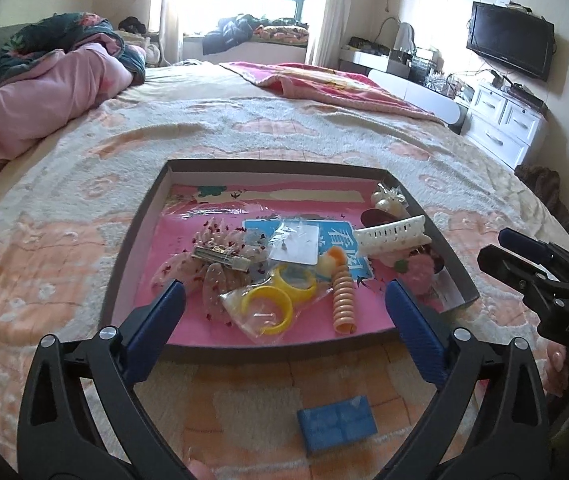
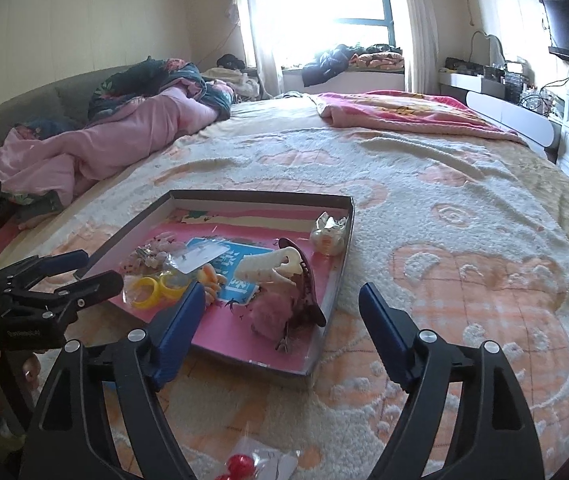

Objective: Organize jewelry
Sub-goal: 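Withdraw both tools toward the blue box and red earring package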

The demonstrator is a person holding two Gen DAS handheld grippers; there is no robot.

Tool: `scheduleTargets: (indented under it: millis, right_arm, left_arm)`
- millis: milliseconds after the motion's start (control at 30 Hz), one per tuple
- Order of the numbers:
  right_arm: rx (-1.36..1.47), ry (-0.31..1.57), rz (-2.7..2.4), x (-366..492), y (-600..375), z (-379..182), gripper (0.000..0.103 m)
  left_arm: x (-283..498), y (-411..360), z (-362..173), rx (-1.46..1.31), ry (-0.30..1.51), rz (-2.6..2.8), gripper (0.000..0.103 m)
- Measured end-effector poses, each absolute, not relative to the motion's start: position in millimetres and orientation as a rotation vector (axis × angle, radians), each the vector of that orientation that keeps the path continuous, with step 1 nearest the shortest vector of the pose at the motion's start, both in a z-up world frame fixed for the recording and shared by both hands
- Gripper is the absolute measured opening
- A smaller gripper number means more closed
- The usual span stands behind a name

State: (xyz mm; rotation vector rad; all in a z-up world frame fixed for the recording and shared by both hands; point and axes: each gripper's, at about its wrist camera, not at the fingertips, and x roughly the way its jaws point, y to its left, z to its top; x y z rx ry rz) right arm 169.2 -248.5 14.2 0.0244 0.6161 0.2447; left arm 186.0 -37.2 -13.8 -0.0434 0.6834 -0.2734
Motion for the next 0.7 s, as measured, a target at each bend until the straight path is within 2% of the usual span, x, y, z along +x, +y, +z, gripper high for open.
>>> scheduleTargets:
  millis: [367, 700]
  right_arm:
    - [-0.005, 0.598, 0.251, 140, -240, 12, 0.078]
    - [-0.052, 0.627, 0.262, 116, -224, -5, 0.081]
  left_arm:
    - [152, -22, -6, -0.037, 0.61, -0.235, 0.092]
    - [132, -8, -16, -0.04, 0.618, -0.188, 0.092]
